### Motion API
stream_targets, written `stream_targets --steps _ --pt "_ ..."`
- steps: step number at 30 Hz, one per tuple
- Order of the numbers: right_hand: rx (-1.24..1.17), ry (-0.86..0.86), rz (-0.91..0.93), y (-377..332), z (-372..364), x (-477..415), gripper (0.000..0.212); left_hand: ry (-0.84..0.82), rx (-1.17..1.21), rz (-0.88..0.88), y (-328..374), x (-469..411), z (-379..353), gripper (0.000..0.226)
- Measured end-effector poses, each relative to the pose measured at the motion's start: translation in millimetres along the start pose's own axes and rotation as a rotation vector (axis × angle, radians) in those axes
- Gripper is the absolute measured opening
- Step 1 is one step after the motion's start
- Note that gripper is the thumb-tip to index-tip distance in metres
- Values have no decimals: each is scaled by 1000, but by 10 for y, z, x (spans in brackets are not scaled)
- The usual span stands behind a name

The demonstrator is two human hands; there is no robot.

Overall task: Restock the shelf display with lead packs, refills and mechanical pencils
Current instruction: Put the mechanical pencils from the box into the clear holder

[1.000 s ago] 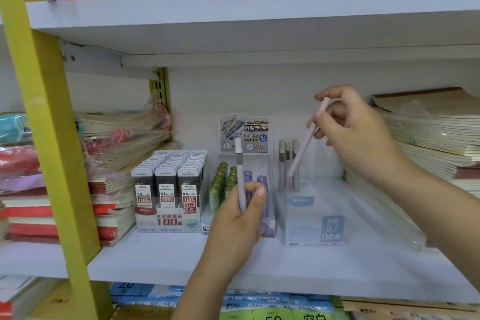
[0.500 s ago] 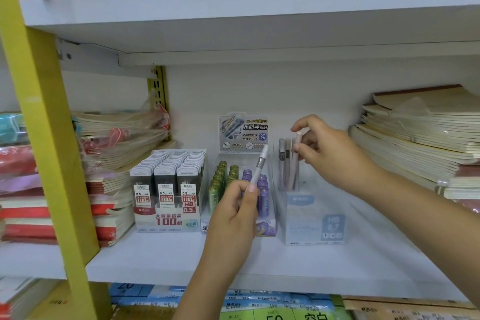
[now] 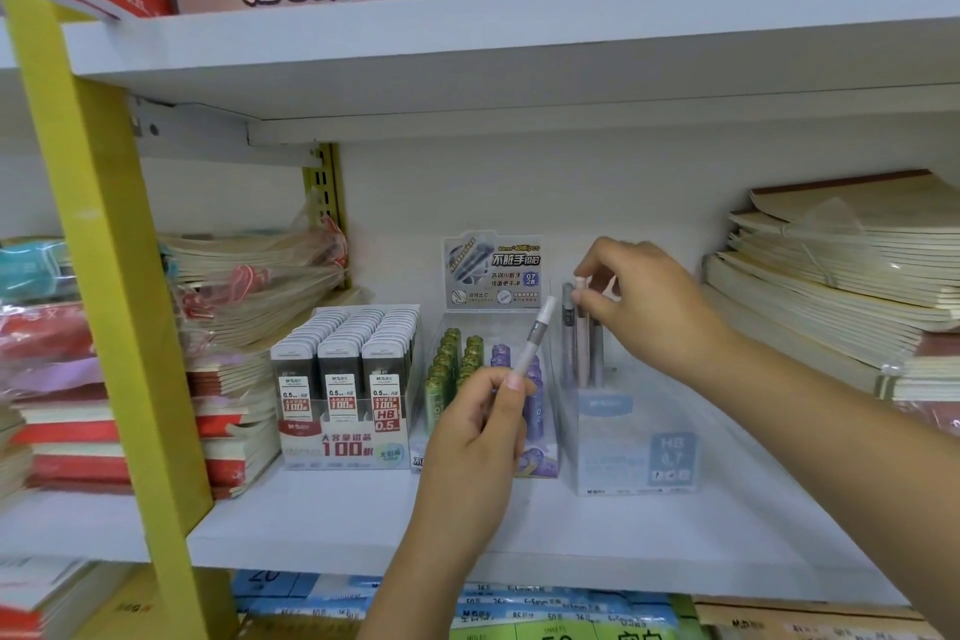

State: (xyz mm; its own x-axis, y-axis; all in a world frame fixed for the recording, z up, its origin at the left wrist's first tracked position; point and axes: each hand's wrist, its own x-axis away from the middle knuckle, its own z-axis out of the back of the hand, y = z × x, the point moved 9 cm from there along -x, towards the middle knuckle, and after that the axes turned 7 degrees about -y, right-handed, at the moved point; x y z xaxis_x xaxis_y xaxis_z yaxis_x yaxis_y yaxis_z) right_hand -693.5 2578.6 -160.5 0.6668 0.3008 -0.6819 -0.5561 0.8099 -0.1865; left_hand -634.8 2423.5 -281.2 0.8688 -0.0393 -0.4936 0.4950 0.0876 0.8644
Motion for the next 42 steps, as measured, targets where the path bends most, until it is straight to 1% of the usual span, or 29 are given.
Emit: stream_targets --steps 2,4,9,11,12,13,14,15,16,18,19,21,23,25,26,27,28,30,32,35,42 --pt "-60 -2 -36 49 -17 32 11 6 -10 4 -1 7 11 27" --pt "7 -6 -34 71 -22 48 11 12 -27 5 -2 12 15 27" --pt "165 -145 -67 88 -33 34 21 16 38 18 36 23 -24 30" --pt "163 -108 -43 41 42 76 26 10 45 19 69 31 -43 30" --pt "71 -63 -45 20 106 126 28 10 56 18 87 30 -49 30" --pt "-112 -44 -71 19 151 194 28 10 67 16 112 27 -53 30" --pt "-369 -74 -109 12 141 269 30 12 72 14 133 18 -59 29" --pt "-636 -151 -139 -35 82 345 33 14 68 13 152 10 -72 28" --pt "-827 -237 -146 -117 18 415 33 10 55 12 162 1 -93 28" --pt "-971 -355 -117 -265 -52 522 29 -11 39 18 172 -9 -156 26" --pt "-992 -365 -103 -309 -57 548 26 -21 25 23 174 -9 -187 26" --pt "-1015 -309 -100 -310 -1 549 20 -3 -57 0 196 -7 -220 24" --pt "-1024 -174 -105 -226 155 522 17 77 -244 -94 284 4 -196 24" --pt "-980 25 -87 -75 414 491 17 142 -521 -209 410 36 -196 48" --pt "-939 108 -74 1 535 477 18 144 -643 -264 466 50 -225 56" --pt "-886 159 -61 60 621 461 19 121 -742 -301 482 49 -272 59" --pt "-829 177 -53 100 659 439 20 76 -816 -314 467 46 -324 59" --pt "-734 133 -51 135 598 377 22 -14 -901 -296 363 26 -390 52" --pt "-637 36 -65 151 428 310 21 -48 -911 -297 278 27 -395 46" --pt "-590 -69 -69 164 195 244 23 -32 -882 -349 261 50 -368 45" --pt "-512 -175 -40 162 -111 200 21 -9 -857 -366 244 53 -340 42"
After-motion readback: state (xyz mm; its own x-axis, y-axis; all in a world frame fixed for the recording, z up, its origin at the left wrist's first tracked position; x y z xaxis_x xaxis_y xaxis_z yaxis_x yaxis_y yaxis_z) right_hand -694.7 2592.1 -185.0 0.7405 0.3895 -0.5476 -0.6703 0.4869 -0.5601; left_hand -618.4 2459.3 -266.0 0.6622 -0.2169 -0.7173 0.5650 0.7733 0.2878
